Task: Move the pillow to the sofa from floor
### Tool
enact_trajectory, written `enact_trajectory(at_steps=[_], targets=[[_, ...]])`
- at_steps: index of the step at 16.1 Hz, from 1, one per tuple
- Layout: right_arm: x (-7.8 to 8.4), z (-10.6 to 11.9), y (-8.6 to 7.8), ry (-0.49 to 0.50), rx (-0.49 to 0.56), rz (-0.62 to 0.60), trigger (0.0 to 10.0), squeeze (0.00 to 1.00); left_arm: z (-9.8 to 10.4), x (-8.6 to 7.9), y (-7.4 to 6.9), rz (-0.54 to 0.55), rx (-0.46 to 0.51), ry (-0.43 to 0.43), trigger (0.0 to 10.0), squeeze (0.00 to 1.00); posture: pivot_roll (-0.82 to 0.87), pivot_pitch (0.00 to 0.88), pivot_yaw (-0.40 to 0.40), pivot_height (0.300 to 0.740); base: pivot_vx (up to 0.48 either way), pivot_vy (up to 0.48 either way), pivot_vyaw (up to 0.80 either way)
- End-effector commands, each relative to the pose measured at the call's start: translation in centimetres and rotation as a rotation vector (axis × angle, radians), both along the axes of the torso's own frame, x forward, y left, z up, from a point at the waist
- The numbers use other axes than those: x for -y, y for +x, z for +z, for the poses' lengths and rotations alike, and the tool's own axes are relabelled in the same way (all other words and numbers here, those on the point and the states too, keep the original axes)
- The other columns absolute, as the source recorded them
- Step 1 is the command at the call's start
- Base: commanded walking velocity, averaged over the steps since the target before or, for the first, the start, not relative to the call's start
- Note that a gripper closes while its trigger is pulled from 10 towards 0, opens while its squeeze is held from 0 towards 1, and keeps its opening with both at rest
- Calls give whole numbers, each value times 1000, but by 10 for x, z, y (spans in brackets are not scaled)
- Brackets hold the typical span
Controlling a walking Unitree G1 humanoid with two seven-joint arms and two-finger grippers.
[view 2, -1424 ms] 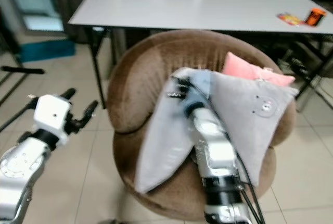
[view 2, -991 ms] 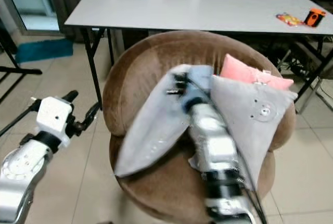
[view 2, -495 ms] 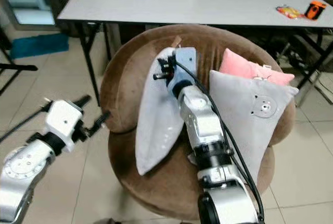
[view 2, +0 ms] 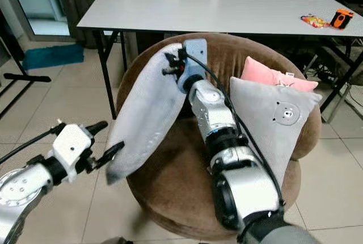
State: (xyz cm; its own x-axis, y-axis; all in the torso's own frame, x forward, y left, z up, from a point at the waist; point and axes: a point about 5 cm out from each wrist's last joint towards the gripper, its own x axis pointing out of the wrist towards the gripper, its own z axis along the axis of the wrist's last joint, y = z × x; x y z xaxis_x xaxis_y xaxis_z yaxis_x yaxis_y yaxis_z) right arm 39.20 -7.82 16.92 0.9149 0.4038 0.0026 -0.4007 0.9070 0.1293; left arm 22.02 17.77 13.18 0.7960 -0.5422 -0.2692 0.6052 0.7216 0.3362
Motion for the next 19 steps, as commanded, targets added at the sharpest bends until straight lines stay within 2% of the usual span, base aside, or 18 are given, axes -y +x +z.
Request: enact_trajectory(at_steps=[1, 3, 5, 7, 8, 9, 12, 14, 17, 18, 19], targets=[[11, 3, 4, -17, 26, -39, 10000, 0, 3, -2, -3, 0, -3, 5, 10000, 0, -15, 0, -28, 740, 0, 0, 0], [25, -20, 1, -82, -41, -95, 10000, 0, 2, -2, -7, 1, -11, 7, 10000, 0, -2, 0, -33, 740, 0, 0, 0], [45, -49, -7, -254, -110, -158, 10000, 0, 3, -3, -9, 5, -14, 10, 10000, 0, 11, 0, -34, 740, 0, 0, 0], [67, -54, -8, -279, -135, -265, 10000, 0, 3, -4, -11, 10, -17, 15, 10000, 0, 16, 0, -31, 740, 0, 0, 0], [73, -53, -7, -282, -135, -289, 10000, 318, 4, -4, -11, 11, -17, 16, 10000, 0, 16, 0, -31, 740, 0, 0, 0], [79, -52, -7, -286, -140, -311, 10000, 1000, 4, -4, -10, 12, -17, 16, 10000, 0, 15, 0, -31, 740, 0, 0, 0], [105, -45, -5, -312, -150, -373, 10000, 1000, 1, 2, -5, 4, -23, -6, 10000, 0, 5, 0, -38, 740, 0, 0, 0], [121, -42, -5, -290, -162, -417, 10000, 1000, -2, 4, -3, 7, -35, -32, 10000, 0, -8, 0, -48, 740, 0, 0, 0], [126, -39, -8, -275, -102, -359, 10000, 1000, -5, 5, -2, 24, -52, -89, 10000, 0, -28, 0, -54, 740, 0, 0, 0], [124, -37, -12, -224, -32, -322, 10000, 1000, -3, 4, 2, 73, -35, -147, 10000, 0, -54, 0, -48, 740, 0, 0, 0], [122, -38, -17, -195, -6, -317, 10000, 0, -1, 3, 5, 105, -18, -163, 10000, 0, -69, 0, -40, 740, 0, 0, -638]])
